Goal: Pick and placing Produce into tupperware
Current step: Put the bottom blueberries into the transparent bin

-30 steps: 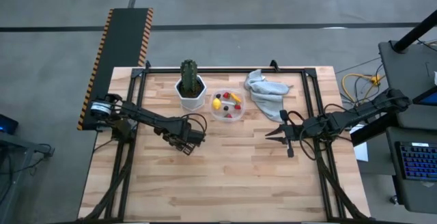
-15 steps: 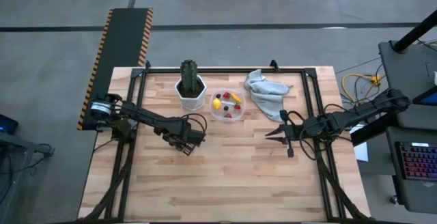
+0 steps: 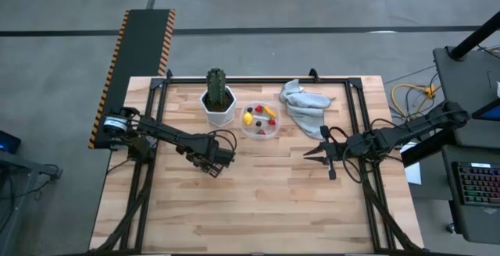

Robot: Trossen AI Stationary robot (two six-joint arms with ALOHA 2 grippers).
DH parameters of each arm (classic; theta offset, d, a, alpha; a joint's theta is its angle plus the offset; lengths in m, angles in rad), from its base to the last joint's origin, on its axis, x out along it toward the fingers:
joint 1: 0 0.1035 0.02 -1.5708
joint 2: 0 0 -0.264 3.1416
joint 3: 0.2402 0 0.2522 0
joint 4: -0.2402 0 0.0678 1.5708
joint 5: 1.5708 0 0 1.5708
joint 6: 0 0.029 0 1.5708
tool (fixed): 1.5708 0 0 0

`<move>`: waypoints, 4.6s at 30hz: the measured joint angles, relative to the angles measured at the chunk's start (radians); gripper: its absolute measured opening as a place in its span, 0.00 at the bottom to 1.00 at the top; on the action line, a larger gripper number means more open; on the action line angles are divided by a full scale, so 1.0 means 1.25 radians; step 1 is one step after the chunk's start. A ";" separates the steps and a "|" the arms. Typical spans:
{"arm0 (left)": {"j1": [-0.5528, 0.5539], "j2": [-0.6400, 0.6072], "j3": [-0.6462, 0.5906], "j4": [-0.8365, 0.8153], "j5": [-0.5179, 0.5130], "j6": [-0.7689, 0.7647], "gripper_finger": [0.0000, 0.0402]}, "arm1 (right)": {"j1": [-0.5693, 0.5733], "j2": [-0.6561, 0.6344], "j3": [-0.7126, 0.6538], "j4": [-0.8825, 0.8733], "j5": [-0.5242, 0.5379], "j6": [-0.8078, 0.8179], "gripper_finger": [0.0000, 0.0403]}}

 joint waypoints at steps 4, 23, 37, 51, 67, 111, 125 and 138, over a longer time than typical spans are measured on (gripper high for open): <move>0.003 0.001 -0.007 0.000 -0.011 0.014 0.37 | 0.000 0.000 0.000 0.000 0.000 0.000 0.10; 0.018 -0.001 -0.051 0.068 -0.003 0.036 0.37 | 0.000 0.000 0.000 0.000 0.000 0.000 0.10; 0.030 0.000 -0.051 0.085 0.012 0.063 0.16 | 0.000 0.000 0.000 0.000 0.000 0.000 0.10; 0.033 0.000 -0.047 0.077 0.019 0.090 0.04 | 0.000 0.000 0.000 -0.001 0.000 0.000 0.10; 0.039 0.001 0.067 0.090 -0.036 0.188 0.01 | 0.000 0.000 0.000 -0.001 0.000 0.000 0.10; 0.108 -0.003 0.050 0.167 -0.100 0.288 0.34 | 0.000 0.000 0.000 0.016 0.000 -0.015 0.10; 0.126 -0.003 -0.015 0.222 -0.083 0.293 0.35 | 0.000 0.000 0.000 0.016 0.001 -0.015 0.10; 0.153 -0.003 -0.026 0.240 -0.076 0.310 0.35 | 0.000 0.000 0.000 0.016 0.000 -0.016 0.10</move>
